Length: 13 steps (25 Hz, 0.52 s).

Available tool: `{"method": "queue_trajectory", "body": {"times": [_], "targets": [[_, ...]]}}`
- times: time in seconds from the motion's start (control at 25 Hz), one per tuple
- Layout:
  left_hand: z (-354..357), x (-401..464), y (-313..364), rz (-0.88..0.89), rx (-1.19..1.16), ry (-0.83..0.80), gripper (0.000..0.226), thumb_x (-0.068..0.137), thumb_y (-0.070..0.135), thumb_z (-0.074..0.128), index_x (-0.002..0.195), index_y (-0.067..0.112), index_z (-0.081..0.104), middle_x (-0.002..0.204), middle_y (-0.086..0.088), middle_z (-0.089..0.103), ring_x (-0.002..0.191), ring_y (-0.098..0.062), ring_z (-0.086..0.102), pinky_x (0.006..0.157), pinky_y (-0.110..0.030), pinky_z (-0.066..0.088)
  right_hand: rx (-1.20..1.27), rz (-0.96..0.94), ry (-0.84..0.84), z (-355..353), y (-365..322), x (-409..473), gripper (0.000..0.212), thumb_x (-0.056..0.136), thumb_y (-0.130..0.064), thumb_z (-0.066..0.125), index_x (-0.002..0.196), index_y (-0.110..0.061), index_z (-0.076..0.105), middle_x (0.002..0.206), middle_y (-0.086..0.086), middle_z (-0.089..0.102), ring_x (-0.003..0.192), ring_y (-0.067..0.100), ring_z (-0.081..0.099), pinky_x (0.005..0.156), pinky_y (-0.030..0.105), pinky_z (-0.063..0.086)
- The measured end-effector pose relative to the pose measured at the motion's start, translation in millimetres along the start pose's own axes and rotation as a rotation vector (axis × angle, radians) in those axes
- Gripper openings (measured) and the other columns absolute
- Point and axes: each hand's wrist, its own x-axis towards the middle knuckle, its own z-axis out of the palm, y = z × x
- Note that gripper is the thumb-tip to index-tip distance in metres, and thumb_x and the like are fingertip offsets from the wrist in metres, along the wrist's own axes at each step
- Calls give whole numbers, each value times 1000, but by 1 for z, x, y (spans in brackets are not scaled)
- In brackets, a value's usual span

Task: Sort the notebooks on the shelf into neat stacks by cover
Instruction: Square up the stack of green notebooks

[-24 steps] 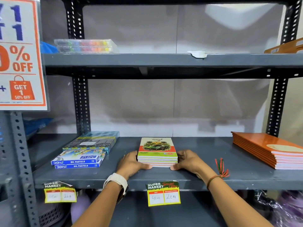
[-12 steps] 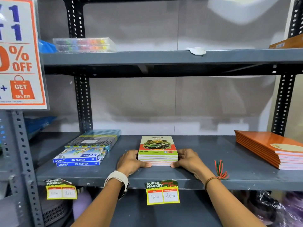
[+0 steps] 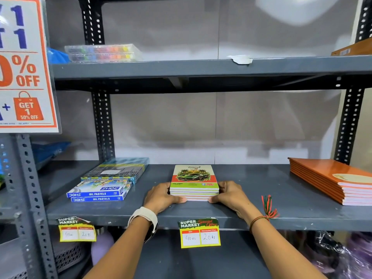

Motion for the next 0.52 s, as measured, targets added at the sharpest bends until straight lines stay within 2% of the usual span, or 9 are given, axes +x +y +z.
{"method": "queue_trajectory", "body": {"times": [0.2, 0.36, 0.52], "targets": [[-1, -5, 4, 67, 166, 20, 51, 74, 56, 71, 120, 36, 62, 123, 13, 67, 119, -17, 60, 98, -30, 42, -161, -64, 5, 1, -3, -5, 38, 70, -33, 75, 107, -25, 72, 107, -8, 75, 101, 15, 68, 94, 35, 53], [-2, -5, 3, 71, 184, 12, 51, 78, 66, 60, 119, 36, 62, 122, 15, 67, 117, -15, 61, 96, -31, 44, 28, -78, -107, -6, 5, -5, 32, 79, -34, 76, 109, -23, 73, 108, -11, 75, 102, 6, 68, 102, 34, 50], [-1, -5, 5, 81, 227, 58, 50, 83, 68, 51, 121, 36, 62, 123, 12, 68, 117, -19, 61, 94, -31, 46, -27, -121, -61, -5, 5, -4, 30, 84, -33, 72, 111, -19, 73, 109, -8, 75, 102, 9, 69, 99, 33, 51]]}}
